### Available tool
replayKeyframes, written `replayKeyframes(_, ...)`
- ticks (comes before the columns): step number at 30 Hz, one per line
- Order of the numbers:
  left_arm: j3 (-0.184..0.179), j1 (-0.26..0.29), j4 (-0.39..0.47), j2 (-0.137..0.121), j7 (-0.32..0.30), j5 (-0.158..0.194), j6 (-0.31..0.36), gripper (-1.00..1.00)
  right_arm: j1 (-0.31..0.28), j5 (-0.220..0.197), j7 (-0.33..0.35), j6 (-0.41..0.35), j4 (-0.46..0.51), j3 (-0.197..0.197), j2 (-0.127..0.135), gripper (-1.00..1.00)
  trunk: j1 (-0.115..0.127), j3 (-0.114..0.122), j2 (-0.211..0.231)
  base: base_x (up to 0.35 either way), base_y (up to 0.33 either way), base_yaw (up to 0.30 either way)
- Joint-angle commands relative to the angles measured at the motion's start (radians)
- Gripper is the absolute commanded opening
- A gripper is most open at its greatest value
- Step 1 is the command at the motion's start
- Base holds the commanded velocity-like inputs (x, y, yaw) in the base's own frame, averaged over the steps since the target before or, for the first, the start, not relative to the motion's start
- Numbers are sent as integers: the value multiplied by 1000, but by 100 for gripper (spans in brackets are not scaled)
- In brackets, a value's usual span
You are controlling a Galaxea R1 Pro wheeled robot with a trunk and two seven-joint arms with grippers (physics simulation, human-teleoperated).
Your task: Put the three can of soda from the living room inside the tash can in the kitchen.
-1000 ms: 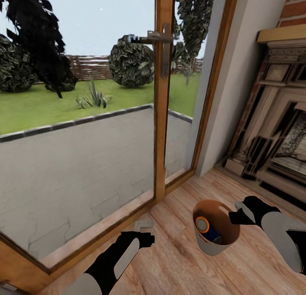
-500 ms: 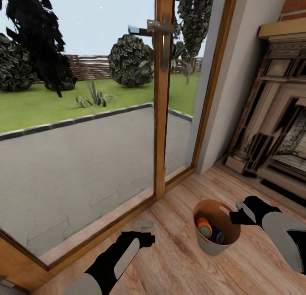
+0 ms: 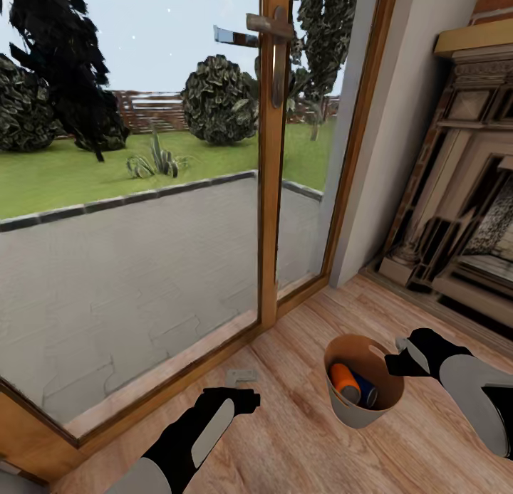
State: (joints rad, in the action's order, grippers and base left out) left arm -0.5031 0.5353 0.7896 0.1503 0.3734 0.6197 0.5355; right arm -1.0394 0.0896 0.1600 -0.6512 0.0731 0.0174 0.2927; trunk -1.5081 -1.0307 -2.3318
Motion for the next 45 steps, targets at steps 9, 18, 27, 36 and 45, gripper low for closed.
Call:
replayKeyframes(9, 0, 0, 0, 0, -1, -1, -2, 100, -1, -10, 5, -1, 1, -11, 2, -100, -34, -28, -63, 0, 0, 0)
replayKeyframes(18, 0, 0, 0, 0, -1, -2, -2, 100, -1, -10, 5, -1, 1, -11, 3, -100, -69, -56, -126, 0, 0, 0)
replayKeyframes(27, 0, 0, 0, 0, -1, -2, -3, 100, -1, -10, 5, -1, 1, -11, 2, -100, -93, -87, -169, 0, 0, 0)
replayKeyframes(36, 0, 0, 0, 0, -2, -3, -3, 100, -1, -10, 5, -1, 1, -11, 2, -100, -97, -122, -171, 0, 0, 0)
replayKeyframes(45, 0, 0, 0, 0, -2, -3, -4, 100, -1, -10, 5, -1, 2, -11, 2, -100, -101, -156, -173, 0, 0, 0)
